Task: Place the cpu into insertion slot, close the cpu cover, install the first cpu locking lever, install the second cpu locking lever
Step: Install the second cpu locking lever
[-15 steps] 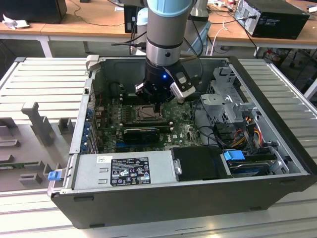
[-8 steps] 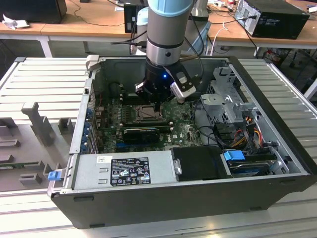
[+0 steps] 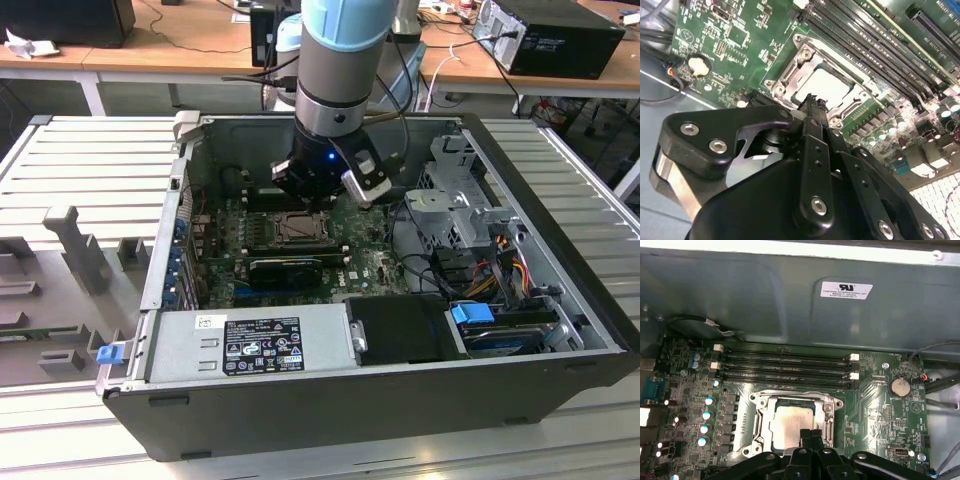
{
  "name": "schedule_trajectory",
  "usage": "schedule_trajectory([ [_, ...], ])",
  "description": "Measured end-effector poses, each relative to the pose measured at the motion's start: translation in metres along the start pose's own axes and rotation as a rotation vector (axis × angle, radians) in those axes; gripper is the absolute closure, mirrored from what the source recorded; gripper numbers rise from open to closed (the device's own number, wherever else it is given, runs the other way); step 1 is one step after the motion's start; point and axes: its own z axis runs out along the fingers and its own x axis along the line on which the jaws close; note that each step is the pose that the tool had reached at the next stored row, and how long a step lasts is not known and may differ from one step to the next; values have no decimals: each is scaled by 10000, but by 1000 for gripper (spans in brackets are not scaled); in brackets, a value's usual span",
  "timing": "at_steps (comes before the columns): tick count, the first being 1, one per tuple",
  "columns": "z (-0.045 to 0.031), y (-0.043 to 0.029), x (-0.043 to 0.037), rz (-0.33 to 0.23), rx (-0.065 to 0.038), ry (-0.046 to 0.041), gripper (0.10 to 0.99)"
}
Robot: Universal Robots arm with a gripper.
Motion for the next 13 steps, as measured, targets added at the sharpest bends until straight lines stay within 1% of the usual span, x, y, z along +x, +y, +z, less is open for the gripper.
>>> schedule_trajectory([
  [1,24,-19,2,3,1,14,980],
  [3,41,-68,5,8,-1,35,980],
  [5,39,-121,8,9,-2,42,980],
  [7,24,-195,13,10,-1,44,980],
  [8,16,-235,16,11,47,48,980],
  [9,12,-246,17,20,207,78,980],
  [10,12,-250,17,27,240,115,980],
  [11,7,-275,18,40,237,168,980],
  [12,5,-298,26,46,231,191,980],
  [13,12,-319,67,48,222,198,980],
])
